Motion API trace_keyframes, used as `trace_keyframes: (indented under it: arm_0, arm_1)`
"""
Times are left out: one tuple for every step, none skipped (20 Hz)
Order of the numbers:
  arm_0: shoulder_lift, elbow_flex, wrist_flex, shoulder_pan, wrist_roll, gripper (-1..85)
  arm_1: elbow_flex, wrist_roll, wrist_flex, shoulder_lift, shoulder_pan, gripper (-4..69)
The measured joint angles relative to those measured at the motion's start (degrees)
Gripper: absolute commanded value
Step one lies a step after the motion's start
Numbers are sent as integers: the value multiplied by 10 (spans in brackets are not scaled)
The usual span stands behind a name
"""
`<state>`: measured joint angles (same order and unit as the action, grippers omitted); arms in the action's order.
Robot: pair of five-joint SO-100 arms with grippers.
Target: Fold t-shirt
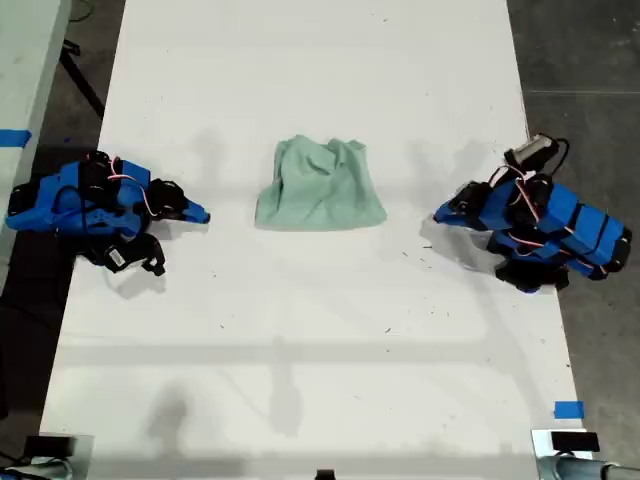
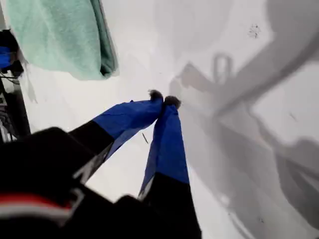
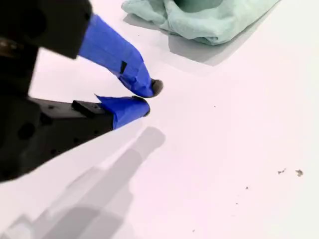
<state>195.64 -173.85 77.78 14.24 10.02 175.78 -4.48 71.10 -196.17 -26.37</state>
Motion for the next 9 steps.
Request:
trace_keyframes:
  arm_0:
    - [0,0,0,0,0,33]
    - [0,0,0,0,0,33]
    - [0,0,0,0,0,33]
    - [0,0,0,-2,0,33]
    - [0,0,0,-3,0,33]
    - [0,0,0,-3,0,33]
    - [0,0,0,-3,0,33]
    - [0,0,0,-3,0,33]
    - [0,0,0,-3,0,33]
  arm_1:
    - [0,54,0,-1,-1,38]
    - [1,119,0,2,0,36]
    - [1,192,0,1,0,31]
    - [1,274,0,-4,0,31]
    - [1,341,0,-4,0,31]
    - [1,367,0,2,4,31]
    - [1,377,0,-1,4,31]
    - [1,382,0,-2,1,31]
    - [1,385,0,-1,0,31]
